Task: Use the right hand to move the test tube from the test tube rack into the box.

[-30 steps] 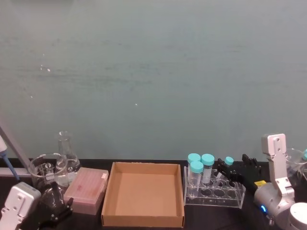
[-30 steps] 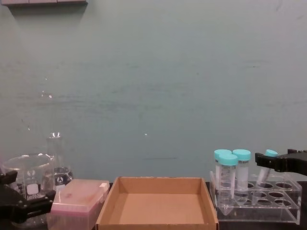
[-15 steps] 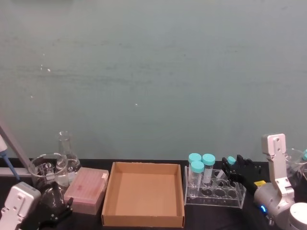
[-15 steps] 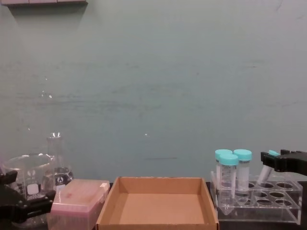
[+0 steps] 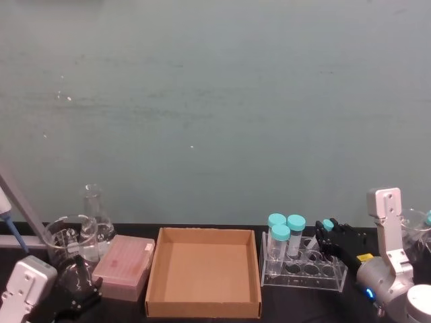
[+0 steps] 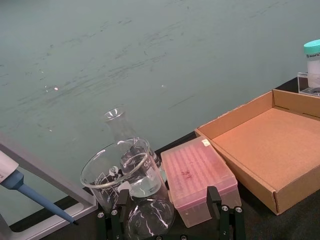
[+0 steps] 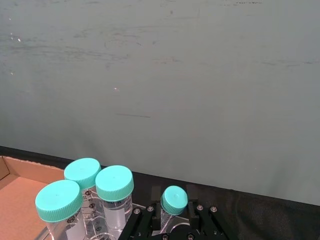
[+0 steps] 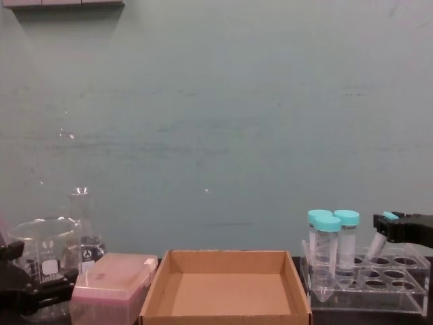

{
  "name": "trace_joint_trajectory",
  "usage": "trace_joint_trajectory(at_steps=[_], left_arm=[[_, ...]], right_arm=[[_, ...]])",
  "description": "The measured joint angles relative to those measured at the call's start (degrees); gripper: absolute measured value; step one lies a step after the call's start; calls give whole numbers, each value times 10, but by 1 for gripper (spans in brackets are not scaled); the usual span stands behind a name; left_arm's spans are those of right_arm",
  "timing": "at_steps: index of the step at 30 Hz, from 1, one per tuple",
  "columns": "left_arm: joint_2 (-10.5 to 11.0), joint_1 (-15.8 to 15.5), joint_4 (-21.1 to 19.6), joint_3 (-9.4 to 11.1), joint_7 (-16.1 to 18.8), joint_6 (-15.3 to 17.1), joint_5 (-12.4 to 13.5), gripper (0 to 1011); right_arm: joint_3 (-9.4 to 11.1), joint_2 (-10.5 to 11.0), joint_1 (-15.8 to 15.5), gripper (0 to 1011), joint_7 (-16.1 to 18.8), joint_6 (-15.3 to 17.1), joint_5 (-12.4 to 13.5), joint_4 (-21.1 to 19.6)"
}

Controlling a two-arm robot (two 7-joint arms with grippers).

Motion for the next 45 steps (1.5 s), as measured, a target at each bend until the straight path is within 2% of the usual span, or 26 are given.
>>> trace_joint_trajectory(at_steps=[9, 17, 36, 45], left_arm=[[0, 0, 0, 0, 0, 0, 0, 1000], [0, 0, 0, 0, 0, 0, 0, 1000], [0, 0, 0, 0, 0, 0, 0, 1000], [0, 0, 0, 0, 0, 0, 0, 1000]], right_arm=[[0, 0, 0, 300, 0, 0, -1, 0], [9, -2, -6, 299, 7, -2, -11, -4], [46, -13, -26, 298, 41, -8, -6, -38], [67, -16, -36, 296, 45, 1, -5, -72]])
